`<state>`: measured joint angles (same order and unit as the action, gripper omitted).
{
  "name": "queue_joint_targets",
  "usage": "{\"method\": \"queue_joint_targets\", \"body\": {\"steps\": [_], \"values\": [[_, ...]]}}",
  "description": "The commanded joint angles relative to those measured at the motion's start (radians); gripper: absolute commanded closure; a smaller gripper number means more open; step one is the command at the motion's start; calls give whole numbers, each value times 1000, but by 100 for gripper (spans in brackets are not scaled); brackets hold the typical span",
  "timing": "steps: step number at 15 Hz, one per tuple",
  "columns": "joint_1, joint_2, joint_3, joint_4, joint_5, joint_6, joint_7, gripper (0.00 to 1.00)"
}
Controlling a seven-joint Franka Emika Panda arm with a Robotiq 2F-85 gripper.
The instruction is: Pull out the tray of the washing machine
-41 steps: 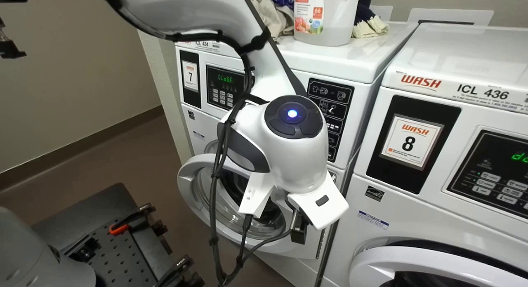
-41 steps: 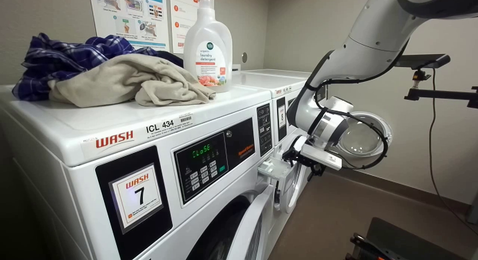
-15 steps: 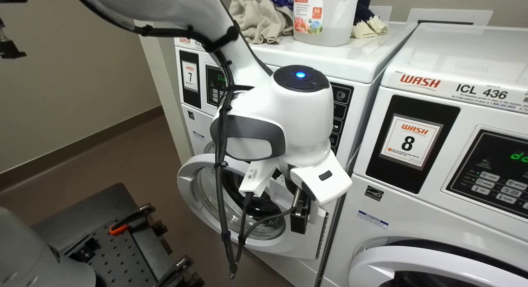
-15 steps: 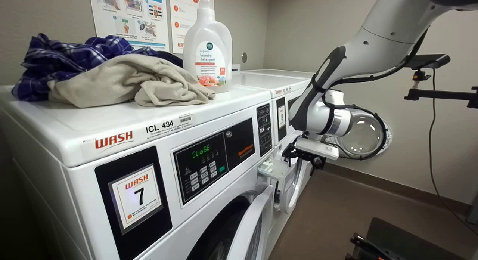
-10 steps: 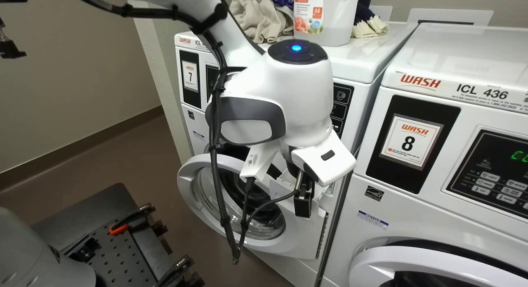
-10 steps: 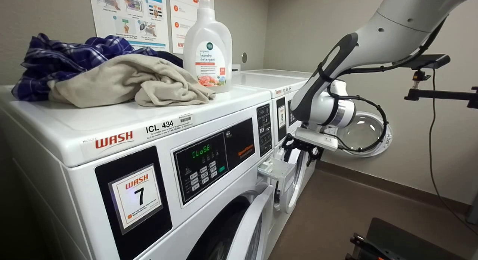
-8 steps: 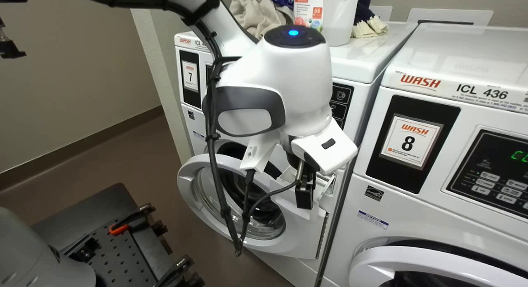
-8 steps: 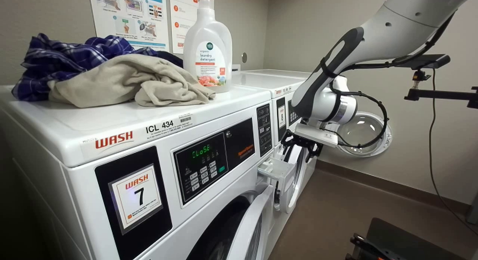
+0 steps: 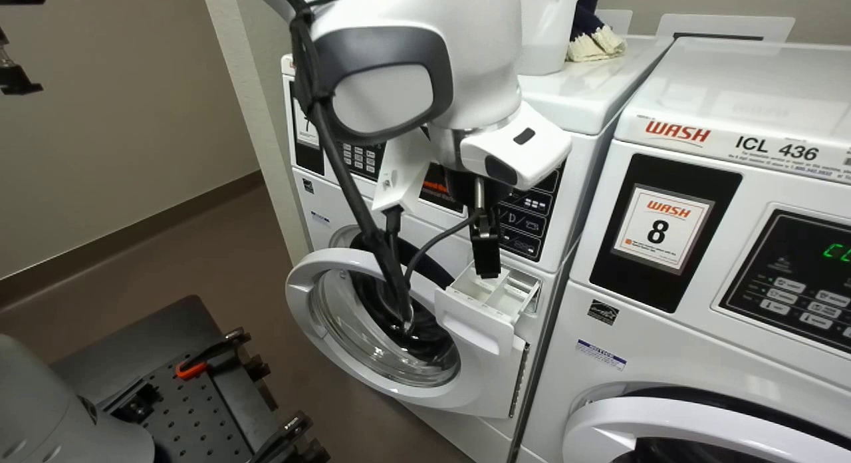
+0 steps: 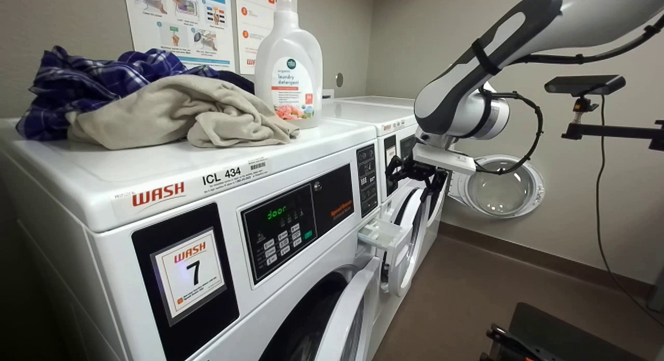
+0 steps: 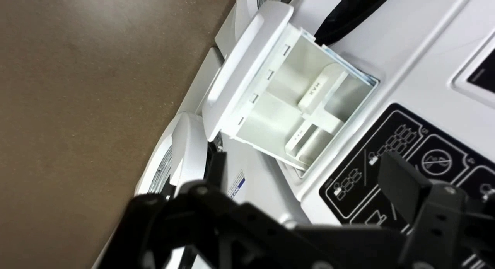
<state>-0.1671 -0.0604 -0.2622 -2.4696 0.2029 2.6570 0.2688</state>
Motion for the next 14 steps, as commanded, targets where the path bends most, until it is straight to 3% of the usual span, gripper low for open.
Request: {"method": "queue_joint_targets", "body": {"steps": [1,10,14], "values": [[-16,-123,45,-13,-88,-127,28,0],[-7,-304,144,54,-127,-413,18,0],[-5,-350,166,47,-146,-440,1,0]]}}
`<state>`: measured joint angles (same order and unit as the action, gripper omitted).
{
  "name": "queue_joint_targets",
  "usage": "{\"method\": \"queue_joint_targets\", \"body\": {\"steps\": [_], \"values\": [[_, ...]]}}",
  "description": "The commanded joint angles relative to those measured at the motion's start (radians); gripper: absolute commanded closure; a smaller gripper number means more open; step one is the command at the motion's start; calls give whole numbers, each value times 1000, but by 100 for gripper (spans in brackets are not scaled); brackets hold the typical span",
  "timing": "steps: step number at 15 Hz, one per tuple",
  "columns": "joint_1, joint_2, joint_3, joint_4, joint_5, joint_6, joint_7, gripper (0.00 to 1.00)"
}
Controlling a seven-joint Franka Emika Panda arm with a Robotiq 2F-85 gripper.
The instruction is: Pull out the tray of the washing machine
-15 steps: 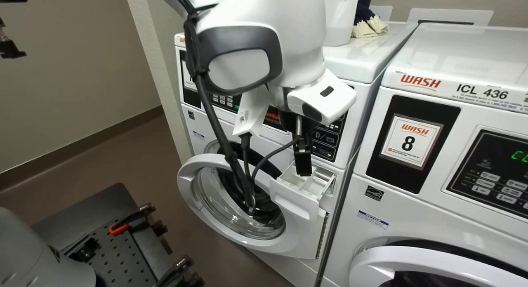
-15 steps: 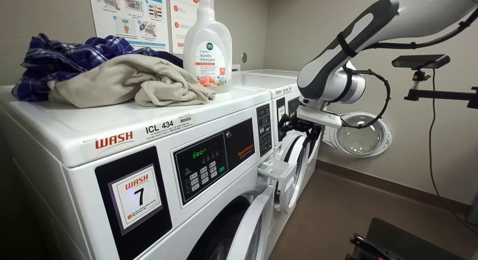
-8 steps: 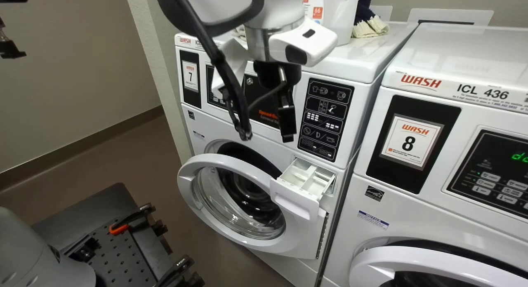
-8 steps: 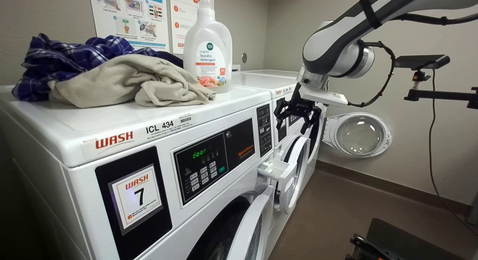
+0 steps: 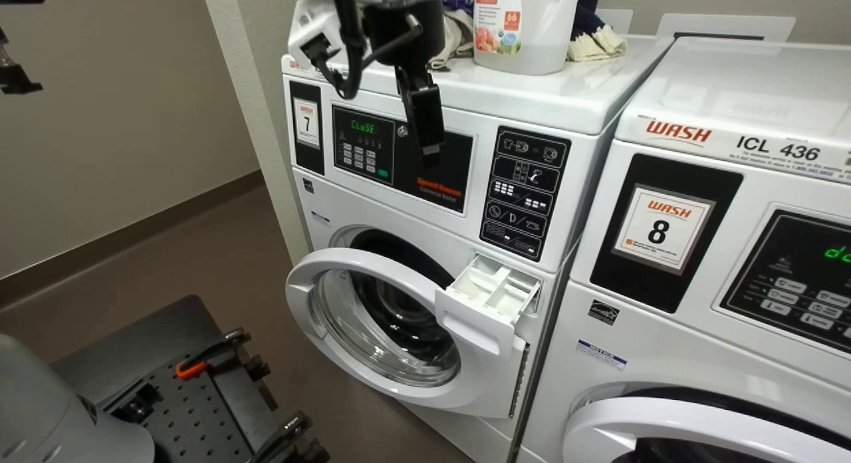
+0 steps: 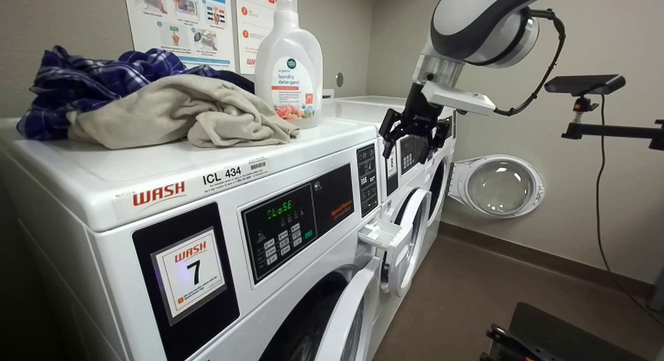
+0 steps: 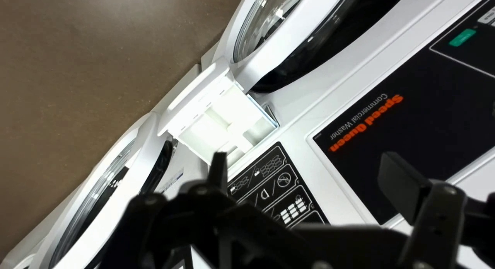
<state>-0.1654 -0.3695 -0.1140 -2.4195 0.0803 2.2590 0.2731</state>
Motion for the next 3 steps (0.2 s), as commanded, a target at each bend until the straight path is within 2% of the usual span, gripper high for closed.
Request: {"method": "queue_joint_targets", "body": {"steps": [1,3], "values": [[-8,-48,21,-8,-30,-39,-6,0],[-8,-58,28,-17,-42,-30,-11,0]]}}
